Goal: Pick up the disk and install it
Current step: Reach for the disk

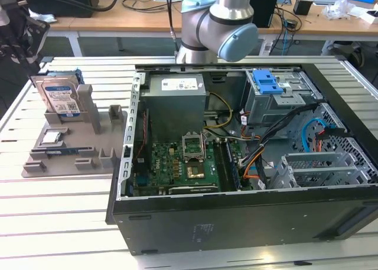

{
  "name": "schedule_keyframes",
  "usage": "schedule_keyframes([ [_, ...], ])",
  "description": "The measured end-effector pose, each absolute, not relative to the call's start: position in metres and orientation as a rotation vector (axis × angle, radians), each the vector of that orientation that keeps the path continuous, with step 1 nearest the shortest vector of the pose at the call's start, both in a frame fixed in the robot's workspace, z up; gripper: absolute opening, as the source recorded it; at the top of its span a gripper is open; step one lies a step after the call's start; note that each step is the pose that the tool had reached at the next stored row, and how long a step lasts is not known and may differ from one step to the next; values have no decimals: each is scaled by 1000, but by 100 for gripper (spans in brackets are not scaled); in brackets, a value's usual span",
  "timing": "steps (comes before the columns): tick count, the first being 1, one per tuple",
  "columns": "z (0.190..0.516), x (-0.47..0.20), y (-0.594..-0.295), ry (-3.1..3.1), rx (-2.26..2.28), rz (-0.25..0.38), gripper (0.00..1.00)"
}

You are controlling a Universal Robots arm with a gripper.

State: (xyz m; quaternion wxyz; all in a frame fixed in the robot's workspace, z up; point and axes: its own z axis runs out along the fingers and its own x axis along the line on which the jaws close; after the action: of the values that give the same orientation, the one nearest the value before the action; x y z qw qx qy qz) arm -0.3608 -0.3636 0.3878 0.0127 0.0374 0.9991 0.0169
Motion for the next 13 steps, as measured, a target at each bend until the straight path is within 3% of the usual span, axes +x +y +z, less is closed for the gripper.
schedule_keyframes([
  [13, 378, -377, -335, 3113, 116, 11, 11],
])
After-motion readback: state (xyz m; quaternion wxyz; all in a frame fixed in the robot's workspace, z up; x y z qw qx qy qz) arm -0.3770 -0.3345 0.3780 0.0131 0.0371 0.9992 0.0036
